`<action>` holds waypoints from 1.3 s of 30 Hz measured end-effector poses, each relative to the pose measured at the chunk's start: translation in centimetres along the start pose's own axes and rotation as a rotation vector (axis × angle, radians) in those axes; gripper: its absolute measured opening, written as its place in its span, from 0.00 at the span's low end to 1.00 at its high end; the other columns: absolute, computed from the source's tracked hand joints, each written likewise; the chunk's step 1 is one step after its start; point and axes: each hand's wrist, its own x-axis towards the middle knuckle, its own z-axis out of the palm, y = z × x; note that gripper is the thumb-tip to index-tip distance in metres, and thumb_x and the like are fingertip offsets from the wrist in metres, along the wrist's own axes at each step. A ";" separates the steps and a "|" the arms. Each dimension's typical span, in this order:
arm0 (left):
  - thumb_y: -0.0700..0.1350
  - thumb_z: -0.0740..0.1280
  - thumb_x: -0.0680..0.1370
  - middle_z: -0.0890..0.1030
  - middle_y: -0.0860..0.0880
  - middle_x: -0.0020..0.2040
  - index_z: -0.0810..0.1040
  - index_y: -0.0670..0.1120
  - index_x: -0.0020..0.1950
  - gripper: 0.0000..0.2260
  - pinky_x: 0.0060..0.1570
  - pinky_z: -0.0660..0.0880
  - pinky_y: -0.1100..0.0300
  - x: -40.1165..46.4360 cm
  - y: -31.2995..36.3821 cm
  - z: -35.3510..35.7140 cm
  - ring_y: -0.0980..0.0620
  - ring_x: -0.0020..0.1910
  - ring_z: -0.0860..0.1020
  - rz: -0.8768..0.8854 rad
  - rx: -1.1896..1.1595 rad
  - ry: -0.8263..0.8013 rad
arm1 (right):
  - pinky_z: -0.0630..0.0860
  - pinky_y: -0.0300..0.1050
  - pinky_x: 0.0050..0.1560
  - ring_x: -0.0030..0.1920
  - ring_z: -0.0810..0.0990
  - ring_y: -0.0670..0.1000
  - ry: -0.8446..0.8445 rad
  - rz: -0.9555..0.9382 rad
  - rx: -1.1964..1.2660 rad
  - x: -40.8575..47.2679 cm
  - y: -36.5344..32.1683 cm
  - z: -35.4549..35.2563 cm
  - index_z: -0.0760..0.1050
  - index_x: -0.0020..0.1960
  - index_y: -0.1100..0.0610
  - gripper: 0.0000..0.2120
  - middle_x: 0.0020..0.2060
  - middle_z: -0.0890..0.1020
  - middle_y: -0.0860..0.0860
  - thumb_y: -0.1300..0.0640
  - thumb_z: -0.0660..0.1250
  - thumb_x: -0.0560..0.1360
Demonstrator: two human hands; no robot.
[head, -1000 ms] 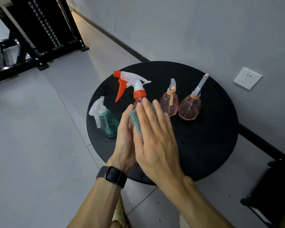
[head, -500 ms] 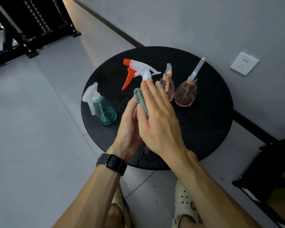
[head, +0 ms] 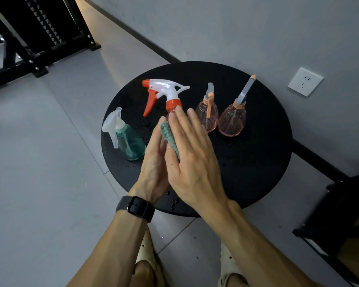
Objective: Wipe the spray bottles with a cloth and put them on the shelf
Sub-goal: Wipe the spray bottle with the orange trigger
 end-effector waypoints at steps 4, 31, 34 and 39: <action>0.57 0.55 0.84 0.84 0.49 0.51 0.85 0.52 0.53 0.20 0.60 0.73 0.54 -0.4 -0.3 0.6 0.53 0.53 0.82 -0.012 0.111 -0.016 | 0.55 0.52 0.76 0.78 0.52 0.51 -0.027 0.048 0.040 0.8 0.6 -0.7 0.59 0.76 0.60 0.27 0.77 0.60 0.54 0.52 0.50 0.80; 0.61 0.57 0.82 0.80 0.41 0.63 0.77 0.45 0.68 0.25 0.59 0.75 0.50 -0.2 -0.4 -0.1 0.45 0.60 0.79 0.054 0.156 0.045 | 0.44 0.33 0.75 0.77 0.46 0.42 -0.129 0.154 0.231 0.8 1.5 -0.8 0.53 0.78 0.55 0.26 0.78 0.54 0.48 0.51 0.51 0.83; 0.63 0.57 0.81 0.83 0.46 0.61 0.80 0.51 0.65 0.23 0.58 0.76 0.48 -0.2 -0.8 0.0 0.47 0.60 0.81 0.033 0.260 0.058 | 0.42 0.29 0.73 0.77 0.46 0.41 -0.141 0.183 0.250 1.2 1.8 -1.2 0.53 0.78 0.55 0.25 0.78 0.54 0.47 0.52 0.51 0.82; 0.62 0.58 0.81 0.82 0.49 0.62 0.79 0.54 0.66 0.20 0.63 0.74 0.50 -0.4 -1.1 0.3 0.50 0.62 0.80 0.027 0.285 0.065 | 0.42 0.31 0.74 0.77 0.44 0.39 -0.190 0.207 0.273 1.5 1.9 -1.3 0.52 0.79 0.54 0.24 0.78 0.52 0.45 0.53 0.52 0.84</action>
